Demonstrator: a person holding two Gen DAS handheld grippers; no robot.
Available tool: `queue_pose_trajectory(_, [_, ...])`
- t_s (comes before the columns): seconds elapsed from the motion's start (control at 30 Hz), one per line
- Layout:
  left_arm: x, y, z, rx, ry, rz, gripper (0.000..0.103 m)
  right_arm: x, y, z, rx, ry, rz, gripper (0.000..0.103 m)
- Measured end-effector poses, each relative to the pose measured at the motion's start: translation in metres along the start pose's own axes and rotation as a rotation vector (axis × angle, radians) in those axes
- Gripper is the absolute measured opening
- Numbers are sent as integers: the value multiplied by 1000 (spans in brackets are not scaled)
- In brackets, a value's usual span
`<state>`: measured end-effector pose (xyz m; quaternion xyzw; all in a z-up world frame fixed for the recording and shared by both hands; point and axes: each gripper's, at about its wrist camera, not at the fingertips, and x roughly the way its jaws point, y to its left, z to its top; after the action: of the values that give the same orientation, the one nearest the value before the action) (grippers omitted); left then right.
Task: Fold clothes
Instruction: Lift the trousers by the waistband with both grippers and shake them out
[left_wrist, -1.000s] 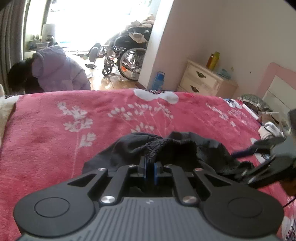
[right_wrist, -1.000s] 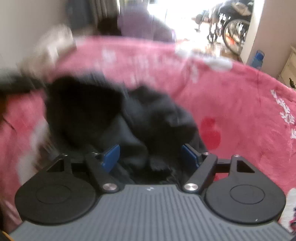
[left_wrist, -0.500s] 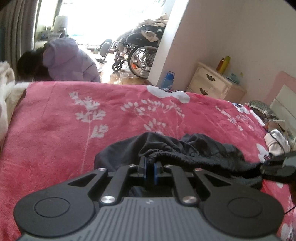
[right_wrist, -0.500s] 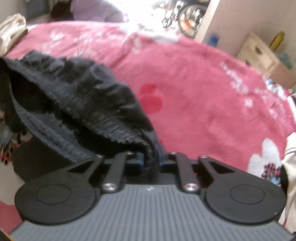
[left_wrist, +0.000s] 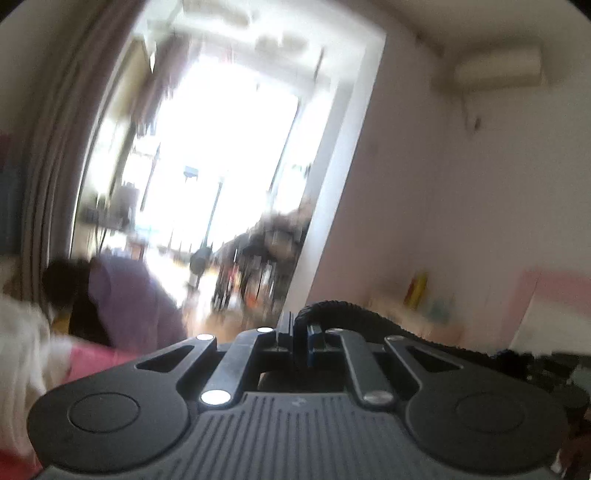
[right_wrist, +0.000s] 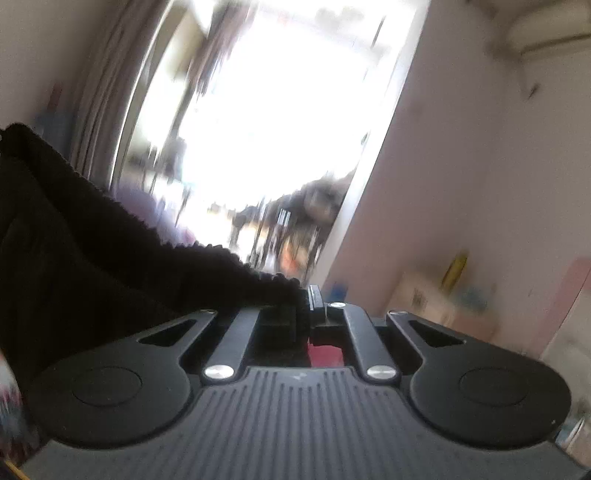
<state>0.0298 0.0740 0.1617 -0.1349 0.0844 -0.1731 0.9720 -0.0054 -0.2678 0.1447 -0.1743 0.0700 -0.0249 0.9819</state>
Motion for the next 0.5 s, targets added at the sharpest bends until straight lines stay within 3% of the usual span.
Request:
queue_pose_trajectory(0.1, [-31, -15, 33, -4, -132, -12, 7, -27, -13, 33, 15, -116, -11, 4])
queue_pose_trajectory(0.33, [-90, -53, 85, -2, -312, -72, 7, -91, -44, 89, 68, -328, -17, 4])
queue_pose_trajectory(0.5, [-134, -76, 108, -30, -401, -167, 7, -134, -73, 109, 145, -436, -3, 4])
